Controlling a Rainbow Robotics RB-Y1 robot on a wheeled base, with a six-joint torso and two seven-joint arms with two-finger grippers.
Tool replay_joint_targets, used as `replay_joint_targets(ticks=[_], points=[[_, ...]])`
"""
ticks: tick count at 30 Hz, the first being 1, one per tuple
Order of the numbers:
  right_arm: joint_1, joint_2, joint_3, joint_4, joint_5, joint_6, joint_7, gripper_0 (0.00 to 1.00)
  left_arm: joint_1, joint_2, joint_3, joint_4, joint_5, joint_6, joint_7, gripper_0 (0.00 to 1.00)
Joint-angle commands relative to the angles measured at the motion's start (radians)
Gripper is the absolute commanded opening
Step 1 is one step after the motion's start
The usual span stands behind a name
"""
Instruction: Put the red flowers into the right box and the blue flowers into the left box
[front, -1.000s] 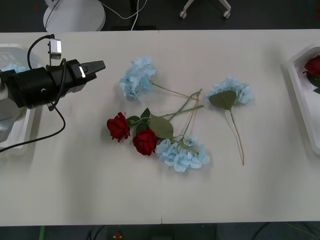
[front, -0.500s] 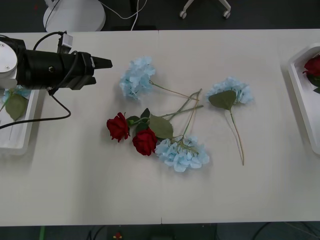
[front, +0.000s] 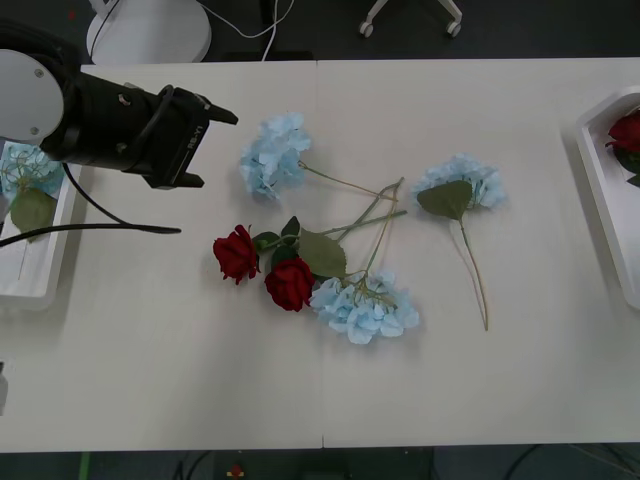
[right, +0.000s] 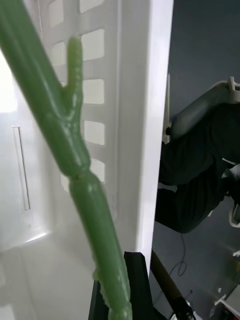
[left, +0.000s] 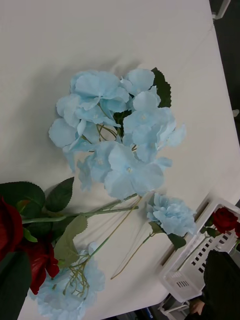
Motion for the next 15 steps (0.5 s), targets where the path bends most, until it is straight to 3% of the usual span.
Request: replay_joint_targets(ticks=[1,4,6,15], points=[[0.006,0.01,-0.011,-0.006,0.02,-0.007,-0.032,0.38,-0.051,-0.054,-0.016,-0.087,-0.095,0.009,0.201,1.0],[0.003,0.01,-0.012,-0.018,0.02,-0.007,-0.033,0.6,-0.073,-0.074,-0.07,-0.105,-0.185,0.011,0.389,1.0],[-0.003,0.01,-0.022,-0.02,0.018,-0.007,-0.033,0.66,-0.087,-0.083,-0.111,-0.107,-0.231,0.011,0.469,1.0],[-0.03,-0.024,-0.138,-0.158,0.04,0.018,0.005,0.76,-0.119,-0.123,-0.309,-0.105,-0.408,0.013,0.81,1.0]])
